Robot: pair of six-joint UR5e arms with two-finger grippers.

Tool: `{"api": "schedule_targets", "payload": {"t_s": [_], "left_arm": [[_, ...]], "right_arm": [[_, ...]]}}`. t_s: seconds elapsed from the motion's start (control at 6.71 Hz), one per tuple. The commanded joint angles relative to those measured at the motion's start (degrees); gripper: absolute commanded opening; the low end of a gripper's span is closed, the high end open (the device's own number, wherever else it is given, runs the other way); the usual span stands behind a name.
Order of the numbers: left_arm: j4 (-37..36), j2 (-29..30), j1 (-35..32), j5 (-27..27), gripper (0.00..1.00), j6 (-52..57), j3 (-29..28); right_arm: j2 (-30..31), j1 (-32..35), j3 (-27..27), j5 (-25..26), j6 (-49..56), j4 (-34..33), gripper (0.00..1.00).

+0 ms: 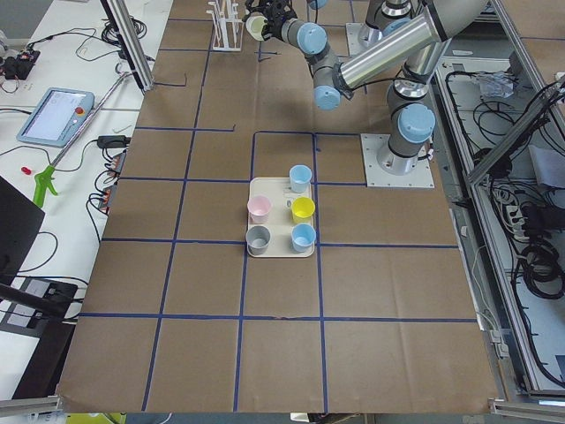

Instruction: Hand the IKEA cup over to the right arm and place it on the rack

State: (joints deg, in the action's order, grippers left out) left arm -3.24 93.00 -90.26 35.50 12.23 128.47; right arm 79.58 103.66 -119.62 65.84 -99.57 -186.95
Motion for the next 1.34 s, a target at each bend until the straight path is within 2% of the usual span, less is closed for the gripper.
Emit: {"api": "schedule_targets", "payload": {"t_s": [0.0, 0.15, 0.3, 0.6, 0.89, 1.04, 1.19], "left_arm": [[0.0, -0.4, 0.0, 0.1, 0.32, -1.8, -0.3], [-0.1, 0.0, 0.1, 0.2, 0.73, -3.5, -0.7], [-0.1, 0.2, 0.1, 0.1, 0.98, -5.9, -0.7], [0.1, -1.1, 1.1, 0.4, 0.99, -8.1, -0.5], [0.2, -1.9, 6.0, 5.7, 0.99, -8.6, -0.2], [0.3, -2.1, 7.6, 6.3, 0.99, -8.6, -0.4], [1.1, -2.3, 8.3, 12.7, 0.99, -8.7, -1.1]], "right_arm": [[0.1, 0.0, 0.0, -0.1, 0.0, 0.0, 0.38], [0.1, 0.0, 0.0, -0.1, -0.1, 0.0, 0.38], [0.1, 0.0, 0.0, -0.1, -0.1, 0.0, 0.35], [0.1, 0.0, 0.1, -0.1, -0.1, 0.0, 0.33], [-0.6, -1.4, 1.0, 0.2, 0.6, -0.4, 0.27], [-0.6, -4.0, 1.1, 0.2, 1.0, -0.6, 0.27], [-0.4, -7.4, 1.2, 0.2, 6.2, -0.6, 0.27]]}}
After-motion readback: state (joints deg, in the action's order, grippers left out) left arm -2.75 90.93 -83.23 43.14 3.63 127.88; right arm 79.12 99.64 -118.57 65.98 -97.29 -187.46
